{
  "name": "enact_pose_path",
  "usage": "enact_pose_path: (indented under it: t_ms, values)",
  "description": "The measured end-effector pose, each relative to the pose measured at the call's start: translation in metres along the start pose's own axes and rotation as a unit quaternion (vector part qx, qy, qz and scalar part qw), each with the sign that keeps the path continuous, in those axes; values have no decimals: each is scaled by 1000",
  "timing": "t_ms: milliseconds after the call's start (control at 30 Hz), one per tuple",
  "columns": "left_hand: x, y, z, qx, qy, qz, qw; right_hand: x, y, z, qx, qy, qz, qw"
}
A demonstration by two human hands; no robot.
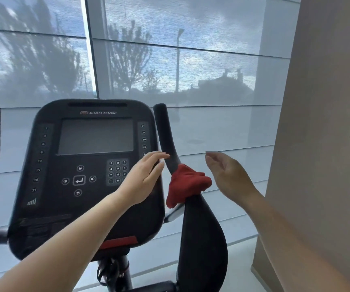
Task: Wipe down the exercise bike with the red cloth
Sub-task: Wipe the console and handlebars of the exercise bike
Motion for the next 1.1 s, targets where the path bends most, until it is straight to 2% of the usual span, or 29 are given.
enact_pose_path:
  t_ms: [67, 167, 267, 600, 733, 833, 933, 1100]
  values:
    - [23, -7, -5, -6, 28, -44, 999, 12, 12, 17, 33, -58, 6, 998]
    - [47, -15, -1, 11, 54, -88, 995, 19, 24, 52, 127, -172, 78, 974]
    - [55, -16, 9, 43, 69, -110, 991, 13, 24, 67, 117, -251, 93, 957]
    - [58, -15, 19, 69, 80, -138, 985, 11, -9, 10, 101, -97, -29, 990]
    - [56, -15, 22, 73, 69, -149, 984, 2, -28, 31, 149, -157, -18, 976]
    - [46, -18, 22, 68, 52, -159, 984, 1, -38, 45, 114, -195, -40, 973]
    - [32, -26, 17, 57, 9, -181, 982, 0, -46, 52, 115, -273, -43, 954]
    - [6, -51, 25, 122, 1, -235, 964, -7, -70, 52, 124, -259, -71, 955]
Point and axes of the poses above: each hand's wrist, its own y-axis towards the middle knuckle, its own z-axis out of the palm, x = y × z, the point moved 4 cm from there along y, towards the middle knuckle, and after that the axes turned 14 degrees about x, right-handed, at the moved point
